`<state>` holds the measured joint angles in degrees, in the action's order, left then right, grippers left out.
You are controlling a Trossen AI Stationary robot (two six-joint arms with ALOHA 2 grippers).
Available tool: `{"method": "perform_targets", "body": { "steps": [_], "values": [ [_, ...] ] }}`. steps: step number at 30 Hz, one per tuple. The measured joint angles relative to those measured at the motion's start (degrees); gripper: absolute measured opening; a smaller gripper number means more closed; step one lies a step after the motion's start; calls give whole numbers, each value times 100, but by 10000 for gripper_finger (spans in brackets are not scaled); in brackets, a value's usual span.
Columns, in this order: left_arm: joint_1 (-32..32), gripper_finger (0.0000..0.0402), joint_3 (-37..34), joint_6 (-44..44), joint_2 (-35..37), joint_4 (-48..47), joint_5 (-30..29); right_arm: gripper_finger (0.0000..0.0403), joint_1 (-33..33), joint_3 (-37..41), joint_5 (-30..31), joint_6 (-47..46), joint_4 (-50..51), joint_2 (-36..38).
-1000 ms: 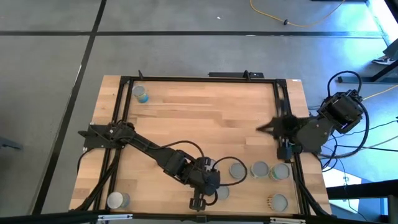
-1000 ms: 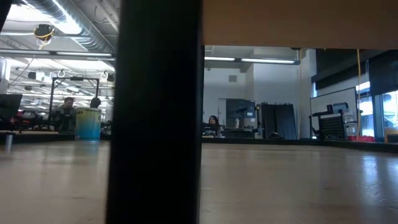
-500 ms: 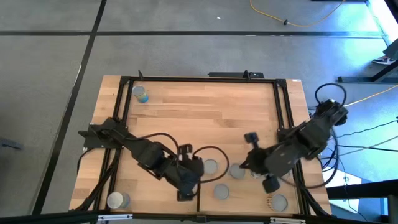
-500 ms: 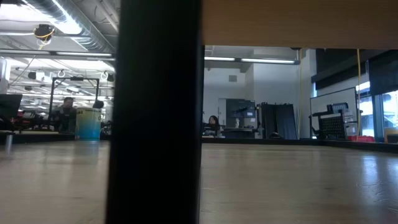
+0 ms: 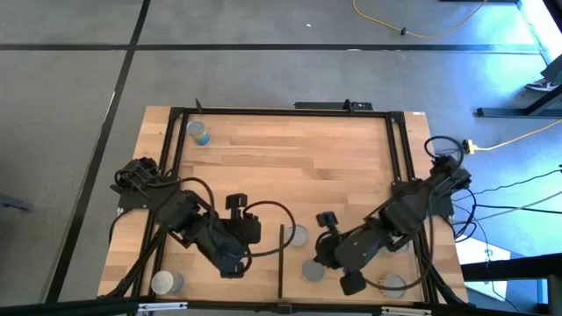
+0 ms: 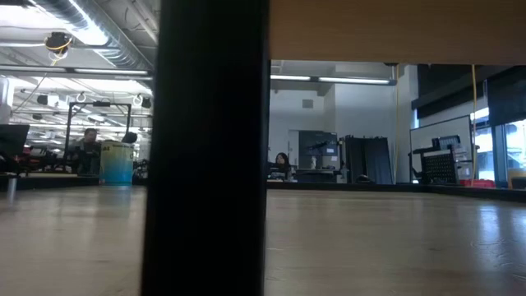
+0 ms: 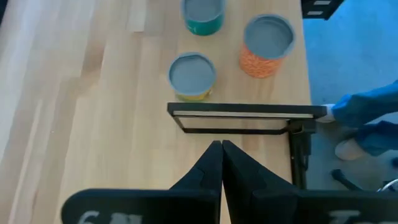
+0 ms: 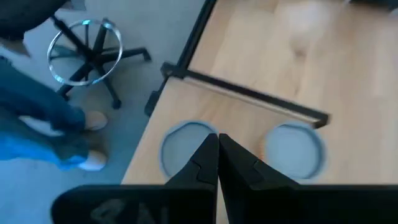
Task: Pick and place cans onto a shelf
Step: Put the orange canned meatballs on the shelf aligned with the other white canned mixed vegetables
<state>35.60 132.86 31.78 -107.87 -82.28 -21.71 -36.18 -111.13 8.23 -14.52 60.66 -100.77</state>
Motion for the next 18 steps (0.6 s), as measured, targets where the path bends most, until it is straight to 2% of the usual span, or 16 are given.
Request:
{"method": "perform_targets", "body": {
  "steps": [7,11,18],
  "values": [
    [155,0,-2,337,0,-491,39,10,9,-3,-769,23,-41,-264],
    [170,0,-4,386,0,-460,41,10,53,-3,-1124,154,-182,-397],
    [210,0,-4,386,0,-459,155,10,189,-5,-1185,144,-160,-731]
  ]
}}
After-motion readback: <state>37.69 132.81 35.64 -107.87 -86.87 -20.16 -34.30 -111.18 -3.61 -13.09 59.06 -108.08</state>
